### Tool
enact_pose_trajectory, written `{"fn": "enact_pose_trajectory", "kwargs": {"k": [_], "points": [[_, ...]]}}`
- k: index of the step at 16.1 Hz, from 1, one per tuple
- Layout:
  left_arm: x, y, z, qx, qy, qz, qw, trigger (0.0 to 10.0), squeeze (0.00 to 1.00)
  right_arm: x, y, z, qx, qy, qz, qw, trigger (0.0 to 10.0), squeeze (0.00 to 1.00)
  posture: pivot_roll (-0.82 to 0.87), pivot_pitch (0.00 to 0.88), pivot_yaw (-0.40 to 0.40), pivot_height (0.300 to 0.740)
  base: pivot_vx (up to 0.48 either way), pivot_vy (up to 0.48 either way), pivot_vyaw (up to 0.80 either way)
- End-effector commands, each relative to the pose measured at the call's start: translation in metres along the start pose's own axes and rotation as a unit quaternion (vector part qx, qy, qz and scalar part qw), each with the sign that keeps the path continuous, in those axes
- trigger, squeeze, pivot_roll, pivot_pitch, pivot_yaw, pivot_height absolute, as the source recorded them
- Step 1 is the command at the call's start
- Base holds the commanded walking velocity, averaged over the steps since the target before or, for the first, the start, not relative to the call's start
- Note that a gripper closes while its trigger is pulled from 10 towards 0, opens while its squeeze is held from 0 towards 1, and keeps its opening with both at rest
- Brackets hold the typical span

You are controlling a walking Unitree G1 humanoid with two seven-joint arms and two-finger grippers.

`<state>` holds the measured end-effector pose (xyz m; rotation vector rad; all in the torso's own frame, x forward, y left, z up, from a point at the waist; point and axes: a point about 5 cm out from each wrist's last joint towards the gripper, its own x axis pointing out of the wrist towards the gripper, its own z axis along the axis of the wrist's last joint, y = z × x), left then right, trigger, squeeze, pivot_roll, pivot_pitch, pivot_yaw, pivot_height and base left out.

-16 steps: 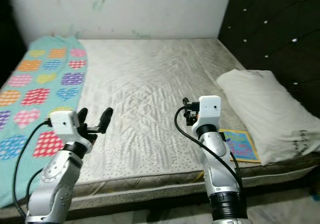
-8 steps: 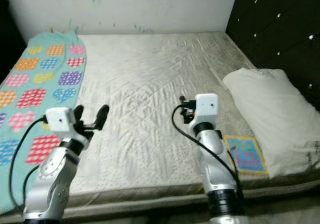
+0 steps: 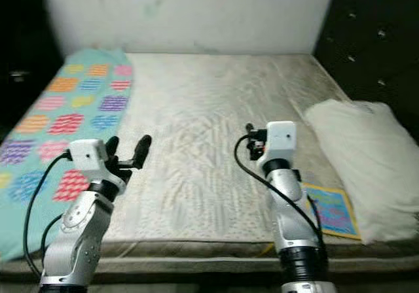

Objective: Clean up the room

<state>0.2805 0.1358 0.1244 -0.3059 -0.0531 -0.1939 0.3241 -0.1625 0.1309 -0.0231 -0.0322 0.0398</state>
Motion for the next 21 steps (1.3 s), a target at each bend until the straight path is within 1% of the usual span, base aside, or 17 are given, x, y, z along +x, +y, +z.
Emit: {"fn": "enact_pose_trajectory", "kwargs": {"k": [1, 3, 5, 9, 11, 14, 21], "points": [[-0.001, 0.005, 0.003, 0.005, -0.001, 0.008, 1.0, 10.0, 0.0, 0.001, 0.004, 0.0, 0.003, -0.001, 0.005, 1.0, 10.0, 0.0, -0.07, 0.0, -0.004, 0.74, 0.0, 0.48, 0.0], [-0.001, 0.005, 0.003, 0.004, -0.002, 0.008, 1.0, 10.0, 0.0, 0.001, 0.005, 0.0, 0.001, -0.002, 0.013, 1.0, 10.0, 0.0, -0.07, 0.0, 0.006, 0.74, 0.0, 0.48, 0.0], [-0.001, 0.007, 0.004, 0.003, -0.003, 0.013, 1.0, 10.0, 0.0, 0.002, 0.011, 0.006, -0.018, -0.019, 0.037, 0.999, 10.0, 0.0, -0.08, 0.0, 0.013, 0.74, 0.0, 0.48, 0.0], [0.001, 0.005, 0.005, 0.003, -0.008, 0.014, 1.0, 10.0, 0.0, 0.006, 0.009, 0.009, -0.015, -0.017, 0.039, 0.999, 10.0, 0.0, -0.09, 0.0, 0.002, 0.74, 0.0, 0.48, 0.0], [0.001, 0.006, 0.006, 0.0, -0.016, 0.02, 1.0, 10.0, 0.0, 0.005, 0.012, 0.005, -0.014, -0.011, 0.046, 0.999, 10.0, 0.0, -0.09, 0.0, -0.005, 0.74, 0.0, 0.0, 0.0], [0.0, 0.002, 0.008, -0.007, -0.024, -0.004, 1.0, 10.0, 0.0, 0.002, 0.015, 0.002, -0.011, -0.007, 0.051, 0.999, 10.0, 0.0, -0.09, 0.0, -0.007, 0.74, 0.0, 0.0, 0.0], [0.0, 0.0, 0.008, -0.008, -0.025, -0.018, 0.999, 10.0, 0.0, 0.0, 0.014, -0.001, -0.01, -0.003, 0.05, 0.999, 10.0, 0.0, -0.08, 0.0, -0.002, 0.74, 0.339, 0.0, 0.0]]}}
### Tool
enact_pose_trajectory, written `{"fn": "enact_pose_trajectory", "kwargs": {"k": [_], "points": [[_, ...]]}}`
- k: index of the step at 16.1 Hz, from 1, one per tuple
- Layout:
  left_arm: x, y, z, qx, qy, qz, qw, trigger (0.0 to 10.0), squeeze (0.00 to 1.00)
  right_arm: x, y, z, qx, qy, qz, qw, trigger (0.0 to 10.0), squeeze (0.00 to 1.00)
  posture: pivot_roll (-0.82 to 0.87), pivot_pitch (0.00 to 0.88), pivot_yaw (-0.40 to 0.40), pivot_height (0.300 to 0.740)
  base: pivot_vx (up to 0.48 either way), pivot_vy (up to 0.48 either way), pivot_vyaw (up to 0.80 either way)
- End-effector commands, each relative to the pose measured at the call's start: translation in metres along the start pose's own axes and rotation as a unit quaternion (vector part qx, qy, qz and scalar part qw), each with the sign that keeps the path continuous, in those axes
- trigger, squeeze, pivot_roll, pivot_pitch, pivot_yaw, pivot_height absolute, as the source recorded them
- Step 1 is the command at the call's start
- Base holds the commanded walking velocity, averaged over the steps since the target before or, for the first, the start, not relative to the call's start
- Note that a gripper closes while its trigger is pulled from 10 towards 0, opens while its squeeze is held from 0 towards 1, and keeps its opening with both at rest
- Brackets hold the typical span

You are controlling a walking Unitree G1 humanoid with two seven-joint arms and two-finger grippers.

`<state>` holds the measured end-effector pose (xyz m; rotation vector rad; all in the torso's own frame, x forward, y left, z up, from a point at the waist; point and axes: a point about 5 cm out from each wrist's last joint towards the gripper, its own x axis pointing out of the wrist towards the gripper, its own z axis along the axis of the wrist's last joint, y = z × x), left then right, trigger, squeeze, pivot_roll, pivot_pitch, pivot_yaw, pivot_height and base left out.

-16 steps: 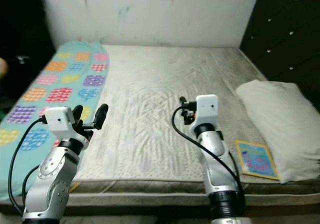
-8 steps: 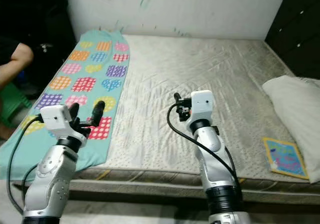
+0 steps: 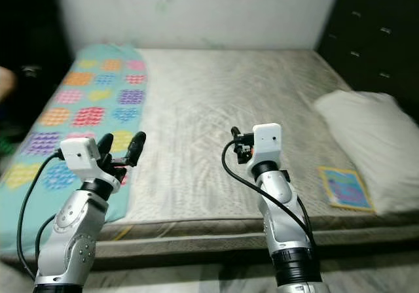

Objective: Clean up the room

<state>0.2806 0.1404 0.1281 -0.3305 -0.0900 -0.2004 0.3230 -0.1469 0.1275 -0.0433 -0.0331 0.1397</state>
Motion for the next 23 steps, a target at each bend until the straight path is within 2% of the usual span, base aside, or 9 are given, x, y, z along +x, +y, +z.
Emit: {"fn": "enact_pose_trajectory", "kwargs": {"k": [1, 10, 13, 15, 23], "points": [[0.0008, -0.0037, 0.0031, 0.002, -0.006, -0.013, 1.0, 10.0, 0.0, 0.0003, -0.0019, 0.0021, -0.001, -0.002, -0.001, 1.0, 10.0, 0.0, -0.08, 0.0, -0.002, 0.74, 0.375, 0.0, 0.0], [-0.0001, -0.003, 0.0018, 0.006, 0.002, -0.014, 1.0, 10.0, 0.0, -0.0008, -0.0046, -0.0011, -0.006, 0.002, -0.007, 1.0, 10.0, 0.0, -0.08, 0.0, 0.004, 0.74, 0.371, 0.0, 0.0], [0.0022, 0.0017, -0.0009, -0.004, 0.015, 0.022, 1.0, 10.0, 0.0, -0.0012, -0.0074, -0.0014, -0.008, 0.003, -0.01, 1.0, 10.0, 0.0, -0.08, 0.0, 0.004, 0.74, 0.0, 0.0, 0.0], [0.002, 0.0006, -0.0007, -0.006, 0.012, 0.015, 1.0, 10.0, 0.0, -0.0011, -0.0077, -0.0013, -0.007, 0.003, -0.011, 1.0, 10.0, 0.0, -0.08, 0.0, 0.004, 0.74, 0.0, 0.0, 0.0], [0.003, 0.0011, 0.0007, -0.016, 0.011, 0.021, 1.0, 10.0, 0.0, -0.0003, -0.0063, -0.0012, -0.004, 0.004, -0.008, 1.0, 10.0, 0.0, -0.09, 0.0, -0.001, 0.74, 0.0, 0.48, 0.0]]}}
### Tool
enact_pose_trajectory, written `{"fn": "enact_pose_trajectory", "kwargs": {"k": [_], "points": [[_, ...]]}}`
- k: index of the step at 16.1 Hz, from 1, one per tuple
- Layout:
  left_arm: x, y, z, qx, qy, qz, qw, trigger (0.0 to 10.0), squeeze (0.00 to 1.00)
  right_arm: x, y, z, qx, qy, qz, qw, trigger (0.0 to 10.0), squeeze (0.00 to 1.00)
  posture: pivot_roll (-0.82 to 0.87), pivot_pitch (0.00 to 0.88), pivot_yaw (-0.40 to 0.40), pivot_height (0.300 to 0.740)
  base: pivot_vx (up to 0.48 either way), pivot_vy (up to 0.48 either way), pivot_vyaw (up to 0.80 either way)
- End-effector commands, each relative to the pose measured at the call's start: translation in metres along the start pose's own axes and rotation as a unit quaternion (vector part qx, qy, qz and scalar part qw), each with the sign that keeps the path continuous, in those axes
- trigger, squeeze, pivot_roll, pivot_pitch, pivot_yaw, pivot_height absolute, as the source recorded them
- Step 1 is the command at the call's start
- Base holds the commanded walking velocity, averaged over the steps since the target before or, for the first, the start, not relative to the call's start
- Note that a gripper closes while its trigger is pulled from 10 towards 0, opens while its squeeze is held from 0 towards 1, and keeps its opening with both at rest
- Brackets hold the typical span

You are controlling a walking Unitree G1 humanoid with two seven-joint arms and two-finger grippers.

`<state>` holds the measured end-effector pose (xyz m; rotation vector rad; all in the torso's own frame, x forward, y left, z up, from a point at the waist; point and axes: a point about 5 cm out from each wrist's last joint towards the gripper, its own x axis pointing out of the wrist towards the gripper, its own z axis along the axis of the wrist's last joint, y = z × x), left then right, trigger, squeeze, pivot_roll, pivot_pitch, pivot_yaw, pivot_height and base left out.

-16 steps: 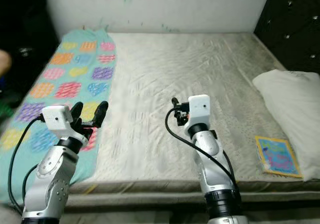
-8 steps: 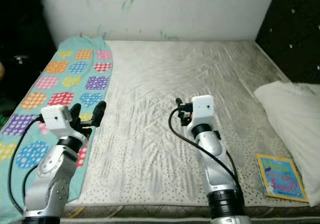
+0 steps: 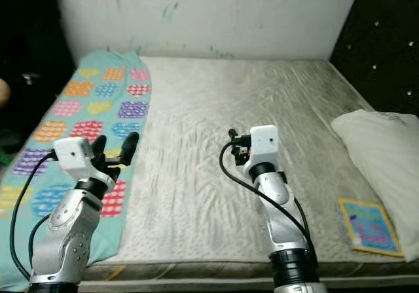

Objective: Clean up the room

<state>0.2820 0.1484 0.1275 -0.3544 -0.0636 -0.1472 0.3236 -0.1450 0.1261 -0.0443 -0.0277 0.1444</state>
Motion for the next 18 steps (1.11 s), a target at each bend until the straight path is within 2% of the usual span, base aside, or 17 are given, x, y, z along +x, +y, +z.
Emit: {"fn": "enact_pose_trajectory", "kwargs": {"k": [1, 10, 15, 18], "points": [[0.0029, -0.0066, -0.0014, -0.006, 0.004, -0.006, 1.0, 10.0, 0.0, -0.0012, -0.0081, -0.0002, -0.004, 0.002, -0.01, 1.0, 10.0, 0.0, -0.09, 0.0, -0.001, 0.74, 0.0, 0.48, 0.0], [0.0014, -0.0039, -0.0006, -0.008, 0.001, 0.004, 1.0, 10.0, 0.0, -0.0029, -0.0068, -0.0019, -0.003, 0.006, -0.001, 1.0, 10.0, 0.0, -0.09, 0.0, -0.003, 0.74, 0.0, 0.48, 0.0], [0.0007, -0.0015, 0.001, -0.006, -0.002, 0.01, 1.0, 10.0, 0.0, -0.0105, -0.0123, -0.0079, -0.008, 0.018, 0.005, 1.0, 10.0, 0.0, -0.09, 0.0, -0.003, 0.74, 0.0, 0.48, 0.0], [0.0007, -0.0037, 0.0031, -0.007, -0.012, 0.0, 1.0, 10.0, 0.0, -0.0107, -0.0127, -0.0082, -0.01, 0.019, 0.006, 1.0, 10.0, 0.0, -0.09, 0.0, 0.0, 0.74, 0.0, 0.092, 0.0]]}}
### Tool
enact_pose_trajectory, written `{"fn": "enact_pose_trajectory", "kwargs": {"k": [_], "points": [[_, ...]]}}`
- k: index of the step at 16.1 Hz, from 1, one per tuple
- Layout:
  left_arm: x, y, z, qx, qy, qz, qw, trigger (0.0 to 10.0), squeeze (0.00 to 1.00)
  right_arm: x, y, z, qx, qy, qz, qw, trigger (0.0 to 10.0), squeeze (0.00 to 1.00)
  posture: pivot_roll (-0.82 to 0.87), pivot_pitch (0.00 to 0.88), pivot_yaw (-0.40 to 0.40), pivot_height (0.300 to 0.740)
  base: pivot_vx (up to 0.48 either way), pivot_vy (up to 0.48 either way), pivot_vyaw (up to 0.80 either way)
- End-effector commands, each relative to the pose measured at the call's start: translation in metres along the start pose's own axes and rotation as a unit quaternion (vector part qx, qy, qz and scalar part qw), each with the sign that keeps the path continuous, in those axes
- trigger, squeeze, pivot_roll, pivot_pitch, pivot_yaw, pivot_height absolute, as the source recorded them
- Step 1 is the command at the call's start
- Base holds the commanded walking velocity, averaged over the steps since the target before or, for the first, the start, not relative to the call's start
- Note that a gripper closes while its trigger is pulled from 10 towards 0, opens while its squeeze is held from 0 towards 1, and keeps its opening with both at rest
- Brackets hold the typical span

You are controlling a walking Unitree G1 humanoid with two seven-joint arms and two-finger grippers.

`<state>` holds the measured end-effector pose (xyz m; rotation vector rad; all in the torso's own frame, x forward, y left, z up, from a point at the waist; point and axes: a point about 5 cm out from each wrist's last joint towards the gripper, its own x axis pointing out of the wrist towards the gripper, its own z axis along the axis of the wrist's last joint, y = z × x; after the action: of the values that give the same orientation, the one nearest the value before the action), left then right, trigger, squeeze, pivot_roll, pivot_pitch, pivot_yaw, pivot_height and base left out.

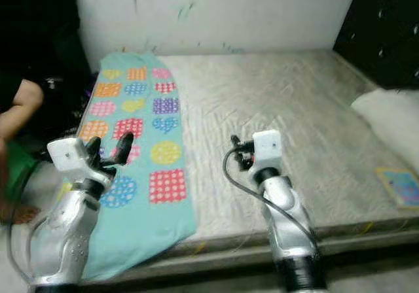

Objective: Clean up the room

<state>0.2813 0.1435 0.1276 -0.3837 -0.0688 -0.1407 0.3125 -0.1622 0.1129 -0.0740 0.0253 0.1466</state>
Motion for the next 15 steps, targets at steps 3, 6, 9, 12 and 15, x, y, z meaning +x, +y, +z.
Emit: {"fn": "enact_pose_trajectory", "kwargs": {"k": [3, 6, 9, 12, 15], "points": [[0.0004, -0.0007, 0.0058, 0.005, -0.01, -0.013, 1.0, 10.0, 0.0, 0.0023, 0.0023, 0.0059, 0.002, -0.009, 0.005, 1.0, 10.0, 0.0, -0.09, 0.0, 0.001, 0.74, 0.0, 0.0, 0.0], [0.0001, -0.0014, 0.0056, 0.003, -0.011, -0.016, 1.0, 10.0, 0.0, 0.0028, 0.0032, 0.0061, 0.001, -0.008, 0.008, 1.0, 10.0, 0.0, -0.09, 0.0, -0.001, 0.74, 0.183, 0.0, 0.0], [-0.0002, -0.0025, 0.0054, 0.004, -0.011, -0.02, 1.0, 10.0, 0.0, 0.0034, 0.0044, 0.0066, 0.001, -0.009, 0.01, 1.0, 10.0, 0.0, -0.09, 0.0, -0.002, 0.74, 0.303, 0.0, 0.0], [-0.0004, -0.0023, 0.0051, 0.005, -0.009, -0.021, 1.0, 10.0, 0.0, 0.0035, 0.005, 0.0063, 0.001, -0.009, 0.01, 1.0, 10.0, 0.0, -0.08, 0.0, 0.001, 0.74, 0.314, 0.0, 0.0], [0.0, 0.0003, 0.0017, 0.011, 0.004, -0.009, 1.0, 10.0, 0.0, 0.0035, 0.0062, 0.0054, 0.002, -0.008, 0.01, 1.0, 10.0, 0.0, -0.08, 0.0, 0.006, 0.74, 0.104, 0.0, 0.0]]}}
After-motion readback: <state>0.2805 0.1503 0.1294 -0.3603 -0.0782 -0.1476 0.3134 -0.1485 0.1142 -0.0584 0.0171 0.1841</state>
